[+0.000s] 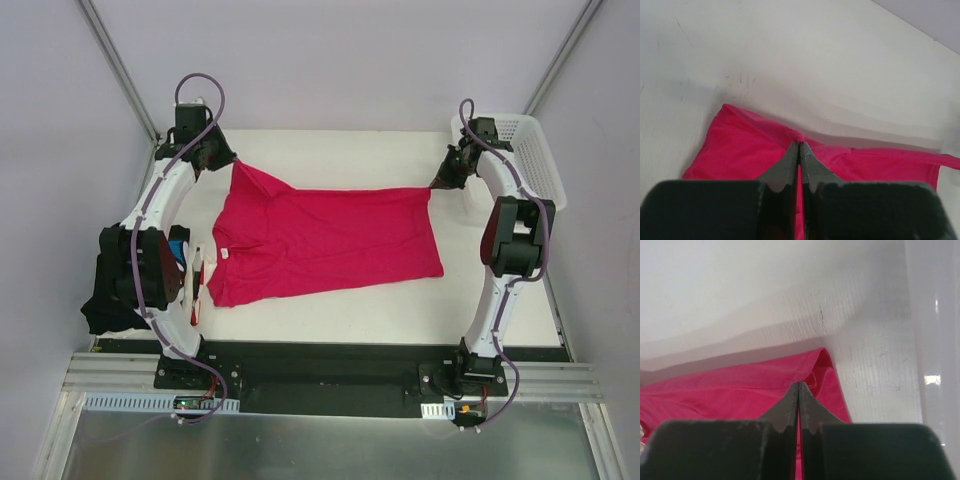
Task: Fold and stack the t-shirts
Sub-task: Grap the side of the flattened tshirt furthest away from the robot with both arms, then fold the other side of the tshirt into a rectangle
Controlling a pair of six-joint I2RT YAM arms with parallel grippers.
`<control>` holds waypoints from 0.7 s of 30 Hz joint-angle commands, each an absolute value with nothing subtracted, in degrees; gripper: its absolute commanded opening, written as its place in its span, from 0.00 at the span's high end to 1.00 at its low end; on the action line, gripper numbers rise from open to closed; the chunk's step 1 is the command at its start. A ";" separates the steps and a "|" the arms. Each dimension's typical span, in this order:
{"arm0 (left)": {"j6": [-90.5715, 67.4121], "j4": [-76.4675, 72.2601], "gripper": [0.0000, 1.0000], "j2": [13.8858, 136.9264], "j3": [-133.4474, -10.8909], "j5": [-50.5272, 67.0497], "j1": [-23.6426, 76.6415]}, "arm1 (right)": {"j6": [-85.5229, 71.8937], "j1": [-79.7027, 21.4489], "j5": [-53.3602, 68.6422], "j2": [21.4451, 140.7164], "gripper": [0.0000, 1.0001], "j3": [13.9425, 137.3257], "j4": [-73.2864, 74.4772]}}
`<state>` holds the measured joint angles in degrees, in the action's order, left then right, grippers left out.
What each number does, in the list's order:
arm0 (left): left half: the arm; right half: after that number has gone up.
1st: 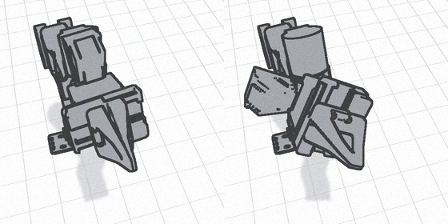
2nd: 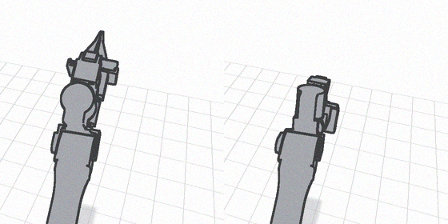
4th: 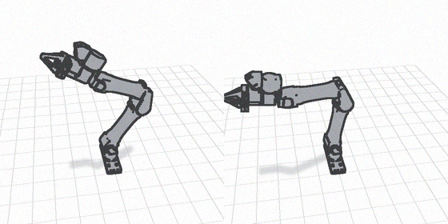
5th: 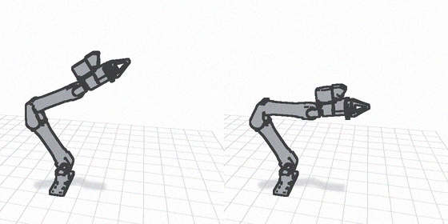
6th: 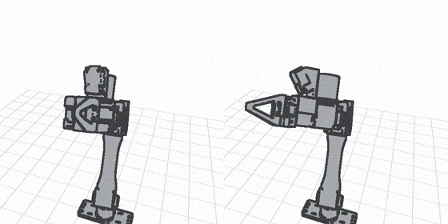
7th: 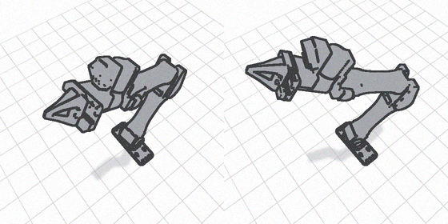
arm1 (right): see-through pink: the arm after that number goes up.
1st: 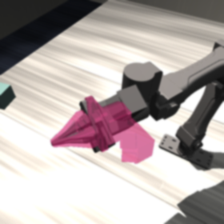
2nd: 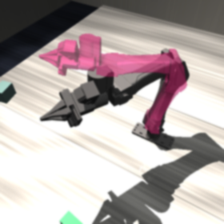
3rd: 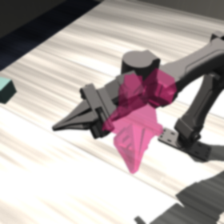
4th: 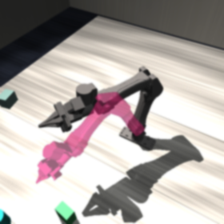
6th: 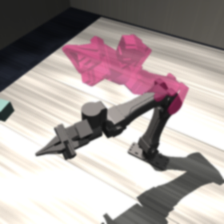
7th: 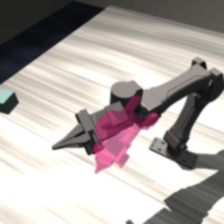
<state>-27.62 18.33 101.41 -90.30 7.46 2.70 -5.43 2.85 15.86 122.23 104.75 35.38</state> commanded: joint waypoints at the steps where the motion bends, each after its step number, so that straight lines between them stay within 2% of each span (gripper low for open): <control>1: -27.60 18.63 1.00 95.89 -88.16 8.61 3.34 | -5.10 2.99 15.82 116.46 0.99 103.10 34.10; 21: -28.74 19.51 1.00 86.75 -77.17 9.76 3.69 | -5.45 2.99 16.17 111.45 0.99 96.07 32.34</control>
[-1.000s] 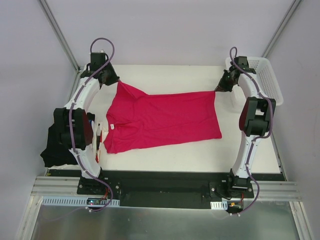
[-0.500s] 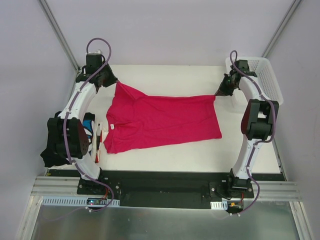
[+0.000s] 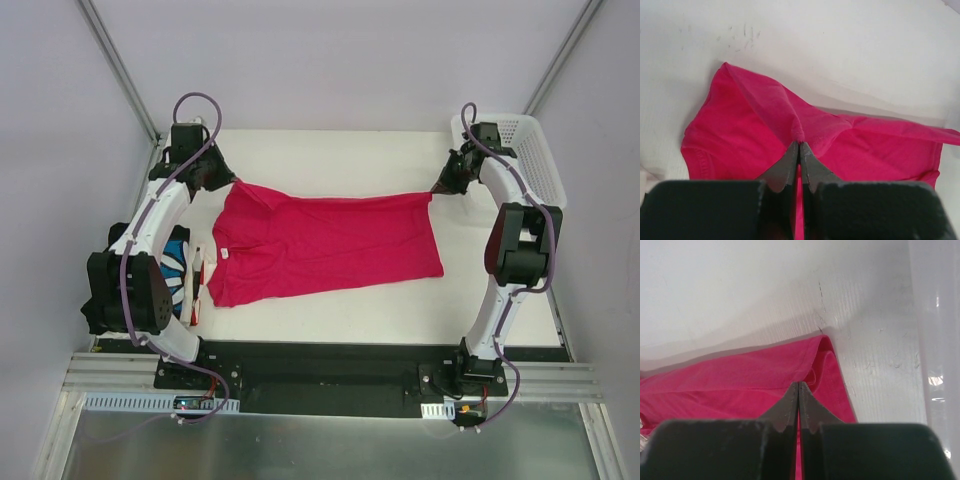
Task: Fold and stack the t-shirts
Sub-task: Fold the other side of the tshirt into a rectangle
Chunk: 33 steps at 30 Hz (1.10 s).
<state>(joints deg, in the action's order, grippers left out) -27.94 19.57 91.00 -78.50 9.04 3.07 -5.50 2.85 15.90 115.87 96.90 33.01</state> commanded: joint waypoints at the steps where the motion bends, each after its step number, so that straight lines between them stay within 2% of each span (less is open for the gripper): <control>1: -28.74 19.69 1.00 86.49 -76.99 9.84 3.69 | -5.54 2.99 16.17 111.36 0.99 95.46 32.26; 33: -27.42 21.27 1.00 76.03 -67.59 6.68 3.78 | -4.92 3.69 13.80 102.57 0.99 86.92 31.29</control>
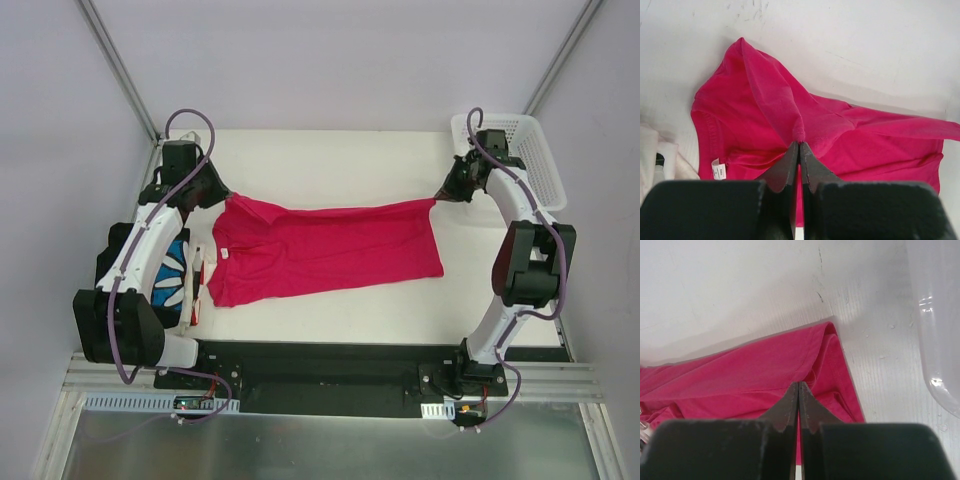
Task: Fold and stack the t-shirts
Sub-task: Fold the other side of the tshirt into a rectangle
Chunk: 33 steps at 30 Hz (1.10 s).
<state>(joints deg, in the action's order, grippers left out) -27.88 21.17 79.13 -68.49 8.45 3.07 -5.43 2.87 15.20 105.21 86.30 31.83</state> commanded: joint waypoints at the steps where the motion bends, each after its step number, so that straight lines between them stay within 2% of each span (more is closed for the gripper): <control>1: -27.33 21.36 1.00 75.85 -67.50 6.51 3.78 | -4.92 3.87 13.80 102.92 0.99 87.27 31.46; 24: -25.49 24.43 1.00 72.25 -67.76 -0.96 3.69 | -4.39 5.62 13.89 107.05 0.99 91.23 32.17; 33: -25.84 24.61 1.00 71.99 -66.53 -0.18 3.69 | -4.31 5.62 13.89 106.35 0.99 90.53 32.25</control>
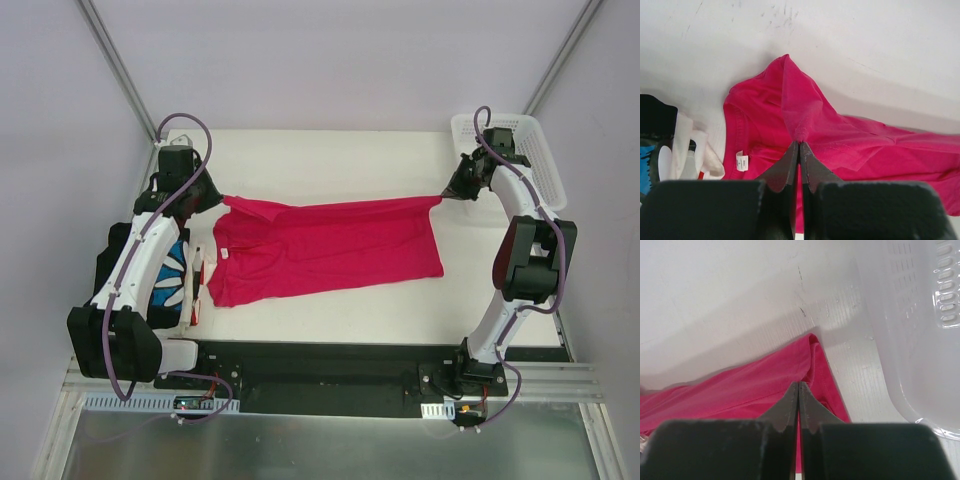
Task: Fold and stack the t-shirts
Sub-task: Fold the other side of the tshirt into a rectangle
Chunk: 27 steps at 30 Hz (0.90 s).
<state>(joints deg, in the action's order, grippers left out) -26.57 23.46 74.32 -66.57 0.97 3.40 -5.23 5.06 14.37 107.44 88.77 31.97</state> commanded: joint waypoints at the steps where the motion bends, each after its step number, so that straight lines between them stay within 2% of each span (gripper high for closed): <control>1: -26.01 24.70 1.00 71.98 -66.53 -0.18 3.69 | -4.39 5.62 13.80 106.17 0.99 90.35 32.17; 27: -27.51 24.79 1.00 69.70 -60.47 1.93 3.78 | -5.36 4.49 14.41 101.61 0.99 82.36 30.32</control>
<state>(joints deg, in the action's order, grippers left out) -26.63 24.62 72.34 -61.65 1.43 3.40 -5.30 5.02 14.39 106.67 83.99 31.51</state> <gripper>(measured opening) 0.003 0.009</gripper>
